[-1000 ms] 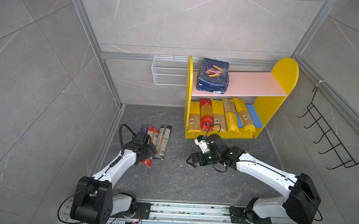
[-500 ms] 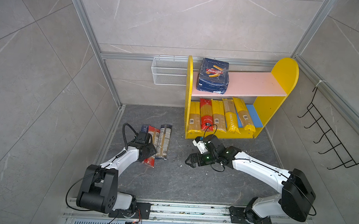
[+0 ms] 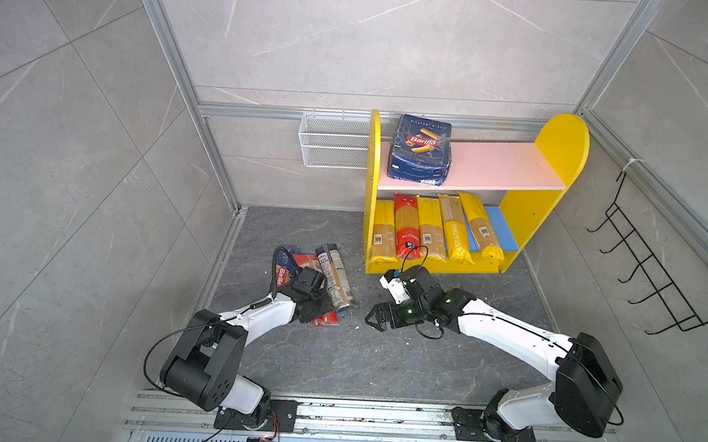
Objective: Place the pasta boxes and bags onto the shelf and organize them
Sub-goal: 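Reach the right gripper to the white-labelled spaghetti bag beside the left gripper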
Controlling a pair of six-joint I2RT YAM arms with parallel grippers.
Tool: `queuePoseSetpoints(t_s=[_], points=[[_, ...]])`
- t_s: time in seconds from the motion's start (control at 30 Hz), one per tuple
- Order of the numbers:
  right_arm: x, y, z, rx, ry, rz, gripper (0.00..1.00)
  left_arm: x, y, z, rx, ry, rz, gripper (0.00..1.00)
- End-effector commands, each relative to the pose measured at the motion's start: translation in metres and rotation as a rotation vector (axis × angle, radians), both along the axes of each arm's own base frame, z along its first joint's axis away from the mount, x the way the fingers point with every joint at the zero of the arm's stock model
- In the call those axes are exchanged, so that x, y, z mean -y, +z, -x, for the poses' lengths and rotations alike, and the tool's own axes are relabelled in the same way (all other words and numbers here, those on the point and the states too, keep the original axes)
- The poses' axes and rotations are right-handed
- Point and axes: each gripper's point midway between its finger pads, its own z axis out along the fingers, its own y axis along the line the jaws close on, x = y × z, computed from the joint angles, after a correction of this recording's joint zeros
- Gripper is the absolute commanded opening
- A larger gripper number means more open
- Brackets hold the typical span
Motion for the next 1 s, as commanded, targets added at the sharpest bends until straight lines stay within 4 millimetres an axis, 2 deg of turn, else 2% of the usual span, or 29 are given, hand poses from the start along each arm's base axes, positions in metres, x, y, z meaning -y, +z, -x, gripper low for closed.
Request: queuePoseSetpoints(t_s=[0.0, 0.17, 0.37, 0.53, 0.67, 0.77, 0.83, 0.87, 0.97], points=[[0.009, -0.001, 0.004, 0.021, -0.003, 0.034, 0.97, 0.025, 0.0, 0.011, -0.044, -0.028, 0.048, 0.54], [0.011, -0.003, 0.0, 0.038, -0.012, 0.064, 0.97, 0.013, 0.012, 0.018, -0.017, -0.015, 0.007, 0.55], [-0.002, -0.013, -0.013, 0.048, -0.001, 0.106, 0.97, -0.015, 0.036, 0.03, 0.032, 0.005, -0.081, 0.56], [-0.019, -0.027, -0.032, 0.065, -0.003, 0.169, 0.97, -0.034, 0.052, 0.043, 0.064, 0.027, -0.106, 0.57], [-0.025, -0.036, -0.056, 0.107, -0.03, 0.262, 0.97, -0.045, 0.065, 0.053, 0.093, 0.04, -0.112, 0.61], [-0.035, -0.04, -0.069, 0.119, -0.031, 0.29, 0.97, -0.052, 0.075, 0.059, 0.121, 0.051, -0.109, 0.72], [-0.042, -0.043, -0.075, 0.123, -0.024, 0.303, 0.97, -0.055, 0.082, 0.062, 0.141, 0.052, -0.104, 0.86], [-0.045, -0.047, -0.079, 0.124, -0.023, 0.317, 0.97, -0.057, 0.087, 0.064, 0.156, 0.05, -0.098, 0.98], [-0.053, -0.057, -0.086, 0.13, -0.015, 0.358, 0.97, -0.06, 0.099, 0.068, 0.187, 0.047, -0.089, 1.0]])
